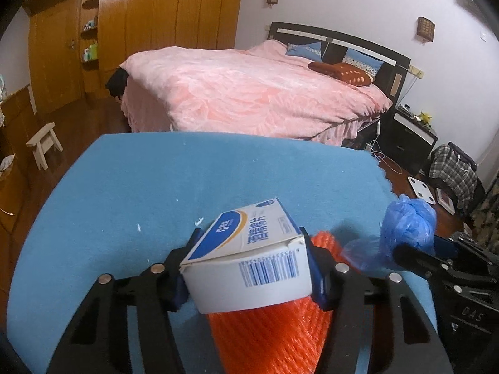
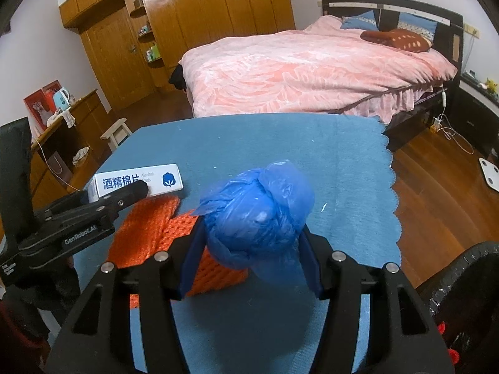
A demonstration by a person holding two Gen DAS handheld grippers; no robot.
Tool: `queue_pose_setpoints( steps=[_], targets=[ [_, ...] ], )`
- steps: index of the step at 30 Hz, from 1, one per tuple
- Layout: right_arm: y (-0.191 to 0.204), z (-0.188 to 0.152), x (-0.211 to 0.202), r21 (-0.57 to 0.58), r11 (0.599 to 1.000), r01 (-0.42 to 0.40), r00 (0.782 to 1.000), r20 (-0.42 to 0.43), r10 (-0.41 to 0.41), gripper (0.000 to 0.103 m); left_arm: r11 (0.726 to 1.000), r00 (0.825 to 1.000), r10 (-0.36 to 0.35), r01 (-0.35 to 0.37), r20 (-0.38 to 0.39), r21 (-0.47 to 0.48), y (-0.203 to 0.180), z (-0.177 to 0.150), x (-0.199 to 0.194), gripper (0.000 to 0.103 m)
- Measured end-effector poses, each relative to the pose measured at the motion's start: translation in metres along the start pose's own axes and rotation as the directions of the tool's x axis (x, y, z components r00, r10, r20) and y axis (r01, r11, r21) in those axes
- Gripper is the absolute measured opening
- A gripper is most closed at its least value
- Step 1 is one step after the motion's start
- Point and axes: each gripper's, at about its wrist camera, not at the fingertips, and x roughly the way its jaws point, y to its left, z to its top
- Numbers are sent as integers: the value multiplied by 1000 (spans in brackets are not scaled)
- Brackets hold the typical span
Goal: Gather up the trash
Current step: 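Grasp the white alcohol-pad box with the left tool, then lift the box and blue bag and carry them toward the bin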
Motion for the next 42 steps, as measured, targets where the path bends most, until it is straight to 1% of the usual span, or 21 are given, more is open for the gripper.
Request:
queue_pose_setpoints(
  steps=[8, 11, 14, 18, 19, 21, 22, 26, 30, 35, 42],
  targets=[
    [0, -4, -2, 0, 1000, 1, 1000, -21, 0, 54, 1000, 996, -6, 4, -90, -19, 0, -20, 15, 59],
    [-2, -4, -1, 5, 1000, 5, 1000, -25, -4, 55, 1000, 995, -4, 1, -97, -26, 2, -21, 18, 61],
    [-2, -4, 0, 5, 1000, 6, 1000, -27, -6, 55, 1000, 995, 1, -3, -98, -26, 1, -19, 20, 67],
    [-1, -3, 2, 4, 1000, 5, 1000, -30, -5, 55, 1000, 995, 8, -11, -103, -28, 1, -17, 25, 69],
    [0, -3, 2, 2, 1000, 5, 1000, -30, -5, 55, 999, 995, 9, -12, -104, -30, 2, -17, 26, 68],
    [0, -4, 2, -1, 1000, 4, 1000, -30, -4, 55, 999, 994, 8, -11, -107, -32, 3, -17, 27, 57],
    [1, -4, 1, -2, 1000, 4, 1000, -29, -4, 55, 999, 994, 9, -12, -108, -31, 3, -17, 28, 57],
    [1, -4, -3, -5, 1000, 2, 1000, -21, -2, 55, 1000, 997, 9, -11, -75, -25, 2, -17, 17, 54],
    [2, -2, -13, -1, 1000, 0, 1000, 1, 0, 55, 1000, 1000, 13, -14, -18, -28, -3, -13, -5, 54],
    [3, 2, -28, 1, 1000, -8, 1000, 30, 8, 55, 1000, 999, 20, -19, 39, -22, -14, -6, -35, 54],
    [2, 7, -61, 1, 1000, -13, 997, 76, 13, 55, 1000, 997, 24, -22, 75, -20, -31, 1, -71, 54]
  ],
)
